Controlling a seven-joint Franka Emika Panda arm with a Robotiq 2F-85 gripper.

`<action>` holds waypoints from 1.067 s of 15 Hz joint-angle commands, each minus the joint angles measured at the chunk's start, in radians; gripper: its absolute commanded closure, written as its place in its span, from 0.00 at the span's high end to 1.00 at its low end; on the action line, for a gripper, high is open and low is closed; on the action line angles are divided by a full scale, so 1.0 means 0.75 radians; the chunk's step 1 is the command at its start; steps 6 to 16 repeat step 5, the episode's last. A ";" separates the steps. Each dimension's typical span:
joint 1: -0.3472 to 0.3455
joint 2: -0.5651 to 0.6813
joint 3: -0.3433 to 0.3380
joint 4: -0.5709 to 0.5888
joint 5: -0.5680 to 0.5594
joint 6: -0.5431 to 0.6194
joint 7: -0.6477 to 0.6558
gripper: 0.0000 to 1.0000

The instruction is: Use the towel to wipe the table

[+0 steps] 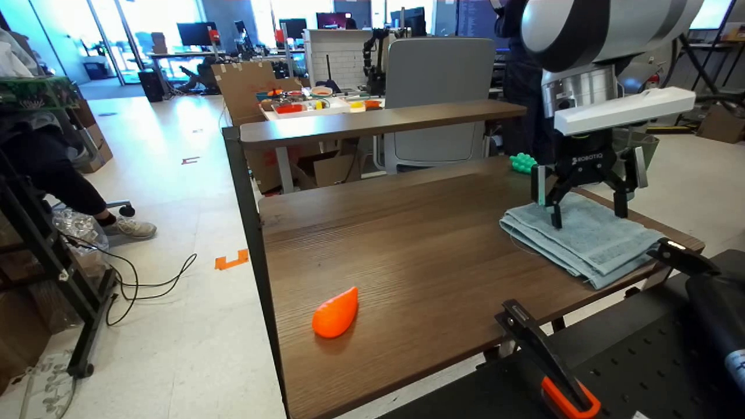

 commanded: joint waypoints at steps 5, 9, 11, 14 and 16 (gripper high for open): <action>-0.026 -0.114 0.018 -0.107 -0.010 0.030 0.000 1.00; -0.026 -0.114 0.018 -0.107 -0.010 0.030 0.000 1.00; -0.026 -0.114 0.018 -0.107 -0.010 0.030 0.000 1.00; -0.026 -0.114 0.018 -0.107 -0.010 0.030 0.000 1.00; -0.026 -0.114 0.018 -0.107 -0.010 0.030 0.000 1.00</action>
